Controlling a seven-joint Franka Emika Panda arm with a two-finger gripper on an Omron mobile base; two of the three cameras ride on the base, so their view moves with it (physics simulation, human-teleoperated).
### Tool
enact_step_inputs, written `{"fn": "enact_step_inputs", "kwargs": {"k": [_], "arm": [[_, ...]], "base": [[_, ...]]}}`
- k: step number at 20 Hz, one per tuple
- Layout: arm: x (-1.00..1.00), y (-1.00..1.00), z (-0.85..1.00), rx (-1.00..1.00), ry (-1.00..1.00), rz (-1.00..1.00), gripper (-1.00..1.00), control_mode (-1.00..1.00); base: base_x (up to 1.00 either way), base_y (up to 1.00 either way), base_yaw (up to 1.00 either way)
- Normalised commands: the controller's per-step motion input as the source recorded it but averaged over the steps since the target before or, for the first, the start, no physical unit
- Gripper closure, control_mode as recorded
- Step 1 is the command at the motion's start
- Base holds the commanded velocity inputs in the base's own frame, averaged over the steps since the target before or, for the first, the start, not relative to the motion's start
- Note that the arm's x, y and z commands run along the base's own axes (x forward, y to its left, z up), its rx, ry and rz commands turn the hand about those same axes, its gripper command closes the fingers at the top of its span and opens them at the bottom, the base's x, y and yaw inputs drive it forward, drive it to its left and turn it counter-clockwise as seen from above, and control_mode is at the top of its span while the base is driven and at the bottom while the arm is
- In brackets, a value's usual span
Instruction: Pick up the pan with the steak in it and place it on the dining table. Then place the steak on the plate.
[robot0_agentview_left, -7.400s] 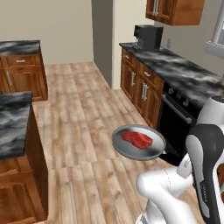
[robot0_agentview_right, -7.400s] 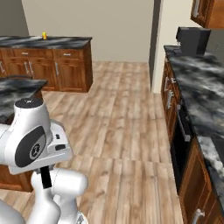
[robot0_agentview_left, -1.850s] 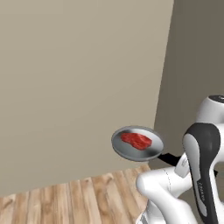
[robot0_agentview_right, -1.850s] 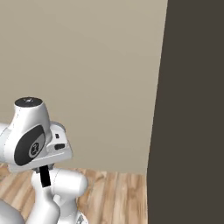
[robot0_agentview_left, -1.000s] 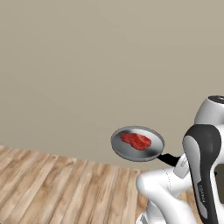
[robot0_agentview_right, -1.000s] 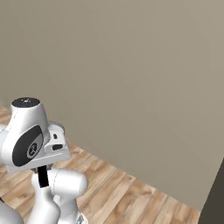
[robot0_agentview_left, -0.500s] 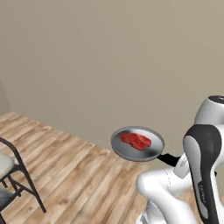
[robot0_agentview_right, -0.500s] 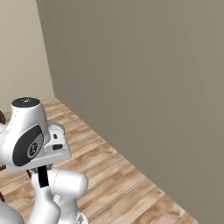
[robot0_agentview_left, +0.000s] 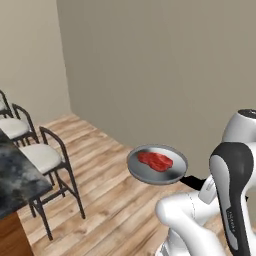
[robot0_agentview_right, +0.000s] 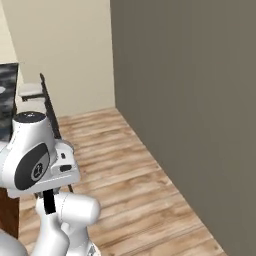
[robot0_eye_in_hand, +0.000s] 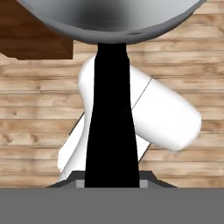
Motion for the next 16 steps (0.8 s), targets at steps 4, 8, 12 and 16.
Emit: {"fn": "enact_step_inputs", "kwargs": {"k": [4,8,12,16], "arm": [[0.0,0.0,0.0,0.0,0.0,0.0,1.0,1.0],[0.0,0.0,0.0,0.0,0.0,0.0,1.0,1.0],[0.0,0.0,0.0,0.0,0.0,0.0,1.0,1.0],[0.0,0.0,0.0,0.0,0.0,0.0,1.0,1.0]], "base": [[-0.06,0.0,0.5],[-0.13,-0.1,0.21],[0.1,-0.32,0.0],[0.22,-0.98,-0.01]]}}
